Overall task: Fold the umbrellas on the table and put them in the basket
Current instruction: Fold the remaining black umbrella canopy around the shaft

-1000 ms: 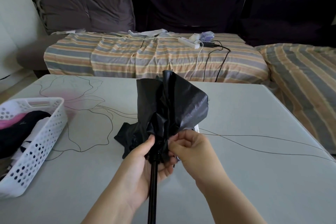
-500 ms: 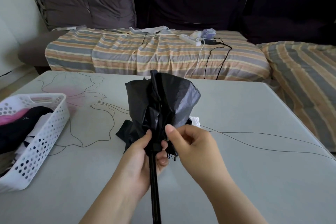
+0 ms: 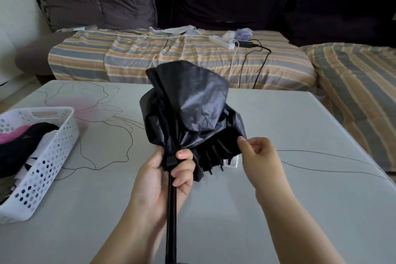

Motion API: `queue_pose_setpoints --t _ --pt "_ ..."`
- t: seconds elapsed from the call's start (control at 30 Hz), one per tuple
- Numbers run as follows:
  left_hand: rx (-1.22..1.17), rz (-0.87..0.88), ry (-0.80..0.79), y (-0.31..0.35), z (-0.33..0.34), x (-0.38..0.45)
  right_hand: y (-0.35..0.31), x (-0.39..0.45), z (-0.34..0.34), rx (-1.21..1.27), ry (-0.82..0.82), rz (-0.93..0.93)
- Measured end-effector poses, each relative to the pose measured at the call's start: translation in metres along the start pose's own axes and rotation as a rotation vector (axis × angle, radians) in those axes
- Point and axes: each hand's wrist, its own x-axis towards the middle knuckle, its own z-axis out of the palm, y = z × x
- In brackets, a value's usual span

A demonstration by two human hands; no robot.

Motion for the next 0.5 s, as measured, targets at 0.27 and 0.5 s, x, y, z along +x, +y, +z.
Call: queue_pose_setpoints --t 0.27,0.5 --pt "-0.101 -0.033 0.041 -0.004 -0.010 0.006 0.012 -0.001 0.011 0.268 -0.216 0.251" --pt "0.137 0.033 0.256 -0.011 -0.018 0.017 0.004 -0.012 0.020 0.685 -0.329 0.492"
